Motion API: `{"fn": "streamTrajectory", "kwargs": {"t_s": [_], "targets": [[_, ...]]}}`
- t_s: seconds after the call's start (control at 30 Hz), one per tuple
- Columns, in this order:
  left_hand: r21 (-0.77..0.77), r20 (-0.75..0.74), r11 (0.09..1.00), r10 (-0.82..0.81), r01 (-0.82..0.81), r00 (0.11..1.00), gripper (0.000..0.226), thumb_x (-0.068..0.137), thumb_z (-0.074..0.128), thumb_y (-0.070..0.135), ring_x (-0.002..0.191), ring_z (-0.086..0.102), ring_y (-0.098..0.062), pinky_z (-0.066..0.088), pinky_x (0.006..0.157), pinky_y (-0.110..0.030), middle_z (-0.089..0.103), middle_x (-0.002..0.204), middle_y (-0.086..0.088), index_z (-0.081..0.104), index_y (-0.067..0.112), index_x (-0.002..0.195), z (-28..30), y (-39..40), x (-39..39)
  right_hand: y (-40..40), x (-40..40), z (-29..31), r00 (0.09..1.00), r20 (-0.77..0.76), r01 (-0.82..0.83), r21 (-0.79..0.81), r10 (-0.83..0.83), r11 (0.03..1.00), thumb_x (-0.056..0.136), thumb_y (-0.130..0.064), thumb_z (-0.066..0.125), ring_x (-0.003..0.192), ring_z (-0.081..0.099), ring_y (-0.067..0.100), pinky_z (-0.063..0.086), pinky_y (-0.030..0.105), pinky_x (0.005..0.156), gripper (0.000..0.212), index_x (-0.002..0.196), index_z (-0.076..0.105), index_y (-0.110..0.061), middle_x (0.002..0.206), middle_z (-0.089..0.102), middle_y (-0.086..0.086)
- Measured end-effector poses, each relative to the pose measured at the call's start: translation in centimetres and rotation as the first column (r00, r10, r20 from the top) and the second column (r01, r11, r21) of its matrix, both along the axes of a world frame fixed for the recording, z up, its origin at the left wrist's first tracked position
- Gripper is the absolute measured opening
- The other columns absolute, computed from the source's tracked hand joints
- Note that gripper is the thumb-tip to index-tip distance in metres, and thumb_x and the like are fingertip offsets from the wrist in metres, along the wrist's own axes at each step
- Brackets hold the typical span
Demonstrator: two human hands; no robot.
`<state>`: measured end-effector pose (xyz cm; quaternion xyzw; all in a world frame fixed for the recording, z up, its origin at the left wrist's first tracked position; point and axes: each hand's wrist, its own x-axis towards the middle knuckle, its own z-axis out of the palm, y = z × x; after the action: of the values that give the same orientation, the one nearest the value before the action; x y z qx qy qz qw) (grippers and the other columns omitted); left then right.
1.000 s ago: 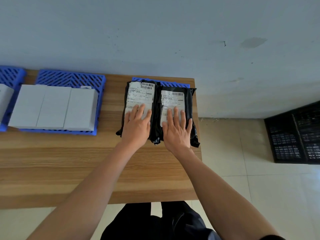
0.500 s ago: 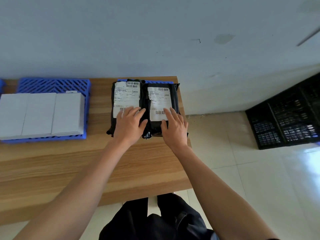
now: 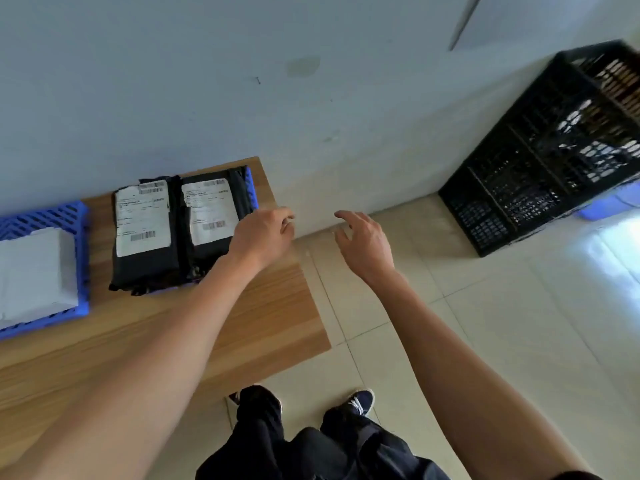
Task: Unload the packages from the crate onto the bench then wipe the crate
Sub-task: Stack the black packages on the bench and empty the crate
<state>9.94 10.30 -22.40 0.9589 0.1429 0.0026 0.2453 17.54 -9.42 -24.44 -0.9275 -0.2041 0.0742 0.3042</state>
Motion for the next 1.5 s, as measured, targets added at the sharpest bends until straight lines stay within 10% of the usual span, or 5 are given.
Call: {"fn": "streamTrajectory", "kwargs": {"t_s": [0.17, 0.73, 1.5], "targets": [[0.051, -0.112, 0.981, -0.180, 0.187, 0.977, 0.037, 0.102, 0.052, 0.034, 0.122, 0.061, -0.029, 0.050, 0.099, -0.039, 0.067, 0.133, -0.003, 0.064, 0.024, 0.135, 2.2, -11.2, 5.9, -12.6, 2.9, 1.4, 0.997, -0.055, 0.046, -0.104, -0.052, 0.994, 0.097, -0.030, 0.058, 0.127, 0.054, 0.022, 0.046, 0.036, 0.097, 0.041, 0.138, 0.059, -0.025, 0.138, 0.061, 0.000], [0.082, -0.191, 0.787, -0.590, 0.612, 0.785, 0.043, 0.100, 0.054, 0.043, 0.122, 0.060, -0.029, 0.049, 0.100, -0.041, 0.065, 0.133, -0.002, 0.057, 0.030, 0.140, 5.0, -39.6, 22.1, -43.3, 10.2, 5.4, 0.889, -0.116, 0.426, -0.146, -0.444, 0.893, 0.095, -0.029, 0.061, 0.124, 0.057, 0.026, 0.046, 0.036, 0.100, 0.045, 0.139, 0.060, -0.023, 0.134, 0.065, 0.004], [-0.034, -0.141, 0.728, -0.682, 0.685, 0.718, 0.039, 0.098, 0.058, 0.042, 0.115, 0.063, -0.024, 0.048, 0.094, -0.034, 0.070, 0.126, 0.001, 0.062, 0.031, 0.135, 1.4, -48.7, 54.2, -52.6, 37.9, 4.0, 0.670, -0.101, 0.729, -0.098, -0.735, 0.677, 0.097, -0.027, 0.061, 0.114, 0.060, 0.028, 0.043, 0.031, 0.086, 0.036, 0.132, 0.065, -0.017, 0.122, 0.070, 0.005]]}}
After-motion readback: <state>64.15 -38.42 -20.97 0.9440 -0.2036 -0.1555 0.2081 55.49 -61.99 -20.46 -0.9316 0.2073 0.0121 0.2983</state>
